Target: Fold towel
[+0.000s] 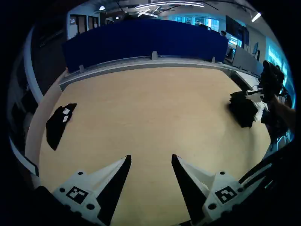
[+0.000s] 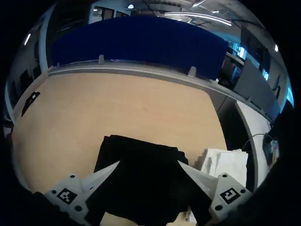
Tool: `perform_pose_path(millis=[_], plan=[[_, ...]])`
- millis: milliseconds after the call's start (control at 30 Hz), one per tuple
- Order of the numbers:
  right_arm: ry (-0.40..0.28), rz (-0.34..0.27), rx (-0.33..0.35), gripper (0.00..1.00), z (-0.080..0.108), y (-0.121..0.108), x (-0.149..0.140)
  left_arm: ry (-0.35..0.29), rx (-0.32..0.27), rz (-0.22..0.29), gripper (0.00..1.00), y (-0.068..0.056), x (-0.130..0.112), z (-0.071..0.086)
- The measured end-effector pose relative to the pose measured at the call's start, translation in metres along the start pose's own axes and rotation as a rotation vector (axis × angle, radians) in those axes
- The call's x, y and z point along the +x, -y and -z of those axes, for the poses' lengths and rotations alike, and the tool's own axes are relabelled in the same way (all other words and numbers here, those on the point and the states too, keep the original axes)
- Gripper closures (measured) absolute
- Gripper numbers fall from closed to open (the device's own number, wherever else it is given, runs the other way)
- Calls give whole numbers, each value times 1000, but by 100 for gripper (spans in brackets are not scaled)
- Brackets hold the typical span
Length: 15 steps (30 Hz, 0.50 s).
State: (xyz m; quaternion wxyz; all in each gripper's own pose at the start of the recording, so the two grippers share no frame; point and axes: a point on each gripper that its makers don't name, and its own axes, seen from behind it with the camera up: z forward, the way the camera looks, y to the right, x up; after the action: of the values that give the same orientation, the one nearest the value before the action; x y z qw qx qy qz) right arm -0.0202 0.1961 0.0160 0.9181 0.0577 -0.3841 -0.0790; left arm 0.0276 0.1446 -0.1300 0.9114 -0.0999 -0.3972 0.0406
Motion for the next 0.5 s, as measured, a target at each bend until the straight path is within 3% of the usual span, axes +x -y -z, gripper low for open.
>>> perform_pose_path(millis=[500], plan=[[-79, -77, -32, 1, 44, 16, -8, -28, -13, -5, 21, 2, 5, 3]])
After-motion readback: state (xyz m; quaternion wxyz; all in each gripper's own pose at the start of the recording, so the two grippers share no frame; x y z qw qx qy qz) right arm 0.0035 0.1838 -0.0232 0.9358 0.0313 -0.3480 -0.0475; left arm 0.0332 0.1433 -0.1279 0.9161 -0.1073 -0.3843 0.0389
